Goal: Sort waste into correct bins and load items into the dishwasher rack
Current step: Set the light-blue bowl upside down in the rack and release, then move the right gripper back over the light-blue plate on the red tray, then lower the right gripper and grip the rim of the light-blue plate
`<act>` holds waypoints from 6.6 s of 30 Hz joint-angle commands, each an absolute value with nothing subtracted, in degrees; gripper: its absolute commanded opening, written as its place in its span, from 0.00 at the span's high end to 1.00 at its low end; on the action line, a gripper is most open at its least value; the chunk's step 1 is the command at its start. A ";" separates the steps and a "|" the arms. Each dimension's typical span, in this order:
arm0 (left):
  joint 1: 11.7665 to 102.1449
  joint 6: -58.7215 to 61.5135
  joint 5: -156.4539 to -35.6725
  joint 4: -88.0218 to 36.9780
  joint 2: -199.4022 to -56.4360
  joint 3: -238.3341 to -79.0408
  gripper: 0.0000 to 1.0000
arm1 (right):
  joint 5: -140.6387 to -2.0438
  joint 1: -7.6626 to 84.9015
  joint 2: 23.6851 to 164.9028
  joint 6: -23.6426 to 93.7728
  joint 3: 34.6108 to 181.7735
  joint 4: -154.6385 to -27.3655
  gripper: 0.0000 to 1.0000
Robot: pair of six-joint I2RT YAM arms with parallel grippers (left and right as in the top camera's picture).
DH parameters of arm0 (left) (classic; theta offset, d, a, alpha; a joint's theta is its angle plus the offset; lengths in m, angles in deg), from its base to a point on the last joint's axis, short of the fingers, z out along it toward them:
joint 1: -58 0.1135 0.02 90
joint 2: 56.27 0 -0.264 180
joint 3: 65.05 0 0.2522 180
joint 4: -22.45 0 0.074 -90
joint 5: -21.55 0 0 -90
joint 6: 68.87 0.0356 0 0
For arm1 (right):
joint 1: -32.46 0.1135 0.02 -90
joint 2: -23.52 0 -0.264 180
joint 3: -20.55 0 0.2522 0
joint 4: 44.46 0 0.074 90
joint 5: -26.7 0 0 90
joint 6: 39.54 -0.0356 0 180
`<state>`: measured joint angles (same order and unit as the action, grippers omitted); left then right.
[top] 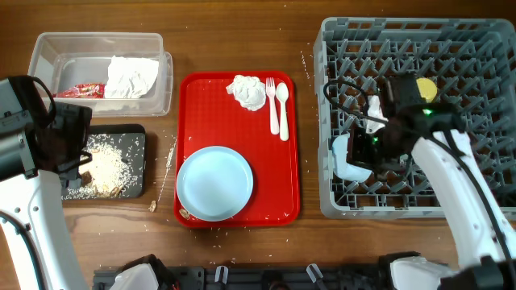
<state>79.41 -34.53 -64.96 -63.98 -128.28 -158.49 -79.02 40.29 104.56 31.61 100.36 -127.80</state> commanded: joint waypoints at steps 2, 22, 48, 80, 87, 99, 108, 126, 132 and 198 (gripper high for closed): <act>79.65 -34.83 -64.98 -63.98 -128.28 -159.19 0.00 | -71.00 40.47 107.24 26.45 100.07 -126.86 0.96; 79.65 -34.83 -64.98 -64.00 -128.28 -159.19 0.00 | -74.08 40.01 107.44 27.28 103.31 -126.73 0.96; 79.65 -34.83 -64.98 -63.98 -128.28 -159.19 0.00 | -88.25 51.59 104.86 30.93 105.12 -113.66 0.51; 79.65 -34.83 -64.98 -63.98 -128.28 -159.19 0.00 | -81.71 72.05 118.81 12.84 105.10 -93.99 0.04; 79.65 -34.83 -64.98 -63.98 -128.28 -159.19 0.00 | -81.73 72.05 118.81 12.79 105.10 -93.55 0.03; 79.65 -34.83 -64.98 -63.98 -128.28 -159.19 0.00 | -81.69 72.05 118.81 12.81 105.10 -94.05 0.01; 79.65 -34.83 -64.98 -63.98 -128.28 -159.19 0.00 | -81.69 72.05 118.81 12.97 105.10 -95.23 0.01; 79.65 -34.83 -64.98 -63.98 -128.28 -159.19 0.00 | -81.06 72.05 118.81 12.97 105.10 -95.12 0.00; 79.65 -34.83 -64.98 -63.98 -128.28 -159.19 0.00 | -81.06 72.05 118.81 12.97 105.10 -95.12 0.01; 79.65 -34.83 -64.98 -63.98 -128.28 -159.19 0.00 | -59.64 71.50 128.99 28.05 122.34 -97.09 0.17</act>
